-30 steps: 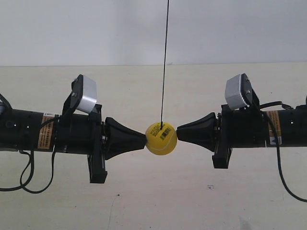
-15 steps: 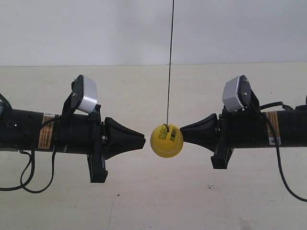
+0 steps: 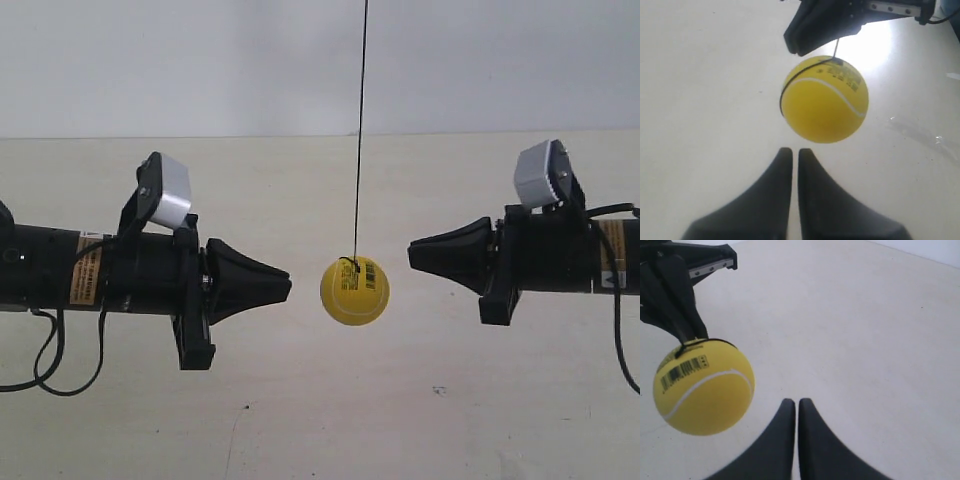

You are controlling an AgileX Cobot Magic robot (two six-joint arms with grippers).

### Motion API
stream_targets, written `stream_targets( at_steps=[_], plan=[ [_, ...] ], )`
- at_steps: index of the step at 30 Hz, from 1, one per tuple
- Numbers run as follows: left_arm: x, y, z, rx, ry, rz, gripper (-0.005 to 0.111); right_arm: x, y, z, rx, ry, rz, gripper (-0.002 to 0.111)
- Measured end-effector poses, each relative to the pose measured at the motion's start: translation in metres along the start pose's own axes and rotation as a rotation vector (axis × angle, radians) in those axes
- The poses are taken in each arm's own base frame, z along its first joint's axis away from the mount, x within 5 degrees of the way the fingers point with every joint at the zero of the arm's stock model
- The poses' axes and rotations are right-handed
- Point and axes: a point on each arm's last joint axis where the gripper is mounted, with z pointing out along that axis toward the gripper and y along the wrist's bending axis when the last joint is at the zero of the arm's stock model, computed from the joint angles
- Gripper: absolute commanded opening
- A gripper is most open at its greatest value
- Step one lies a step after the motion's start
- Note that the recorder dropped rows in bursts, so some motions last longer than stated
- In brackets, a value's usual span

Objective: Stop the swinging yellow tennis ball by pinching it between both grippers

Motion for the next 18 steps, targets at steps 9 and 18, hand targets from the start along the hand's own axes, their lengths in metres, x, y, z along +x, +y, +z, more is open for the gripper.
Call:
stream_targets(
  at_steps=[9,18],
  plan=[
    [-0.008,0.016,-0.029,-0.088,-0.027,-0.067,0.005,-0.009,-0.001,-0.010,0.015,-0.023,0.016,0.000],
    [-0.067,0.006,-0.075,-0.254,-0.175,-0.011,0.005,-0.067,0.022,-0.036,0.135,-0.059,-0.043,0.000]
  ],
)
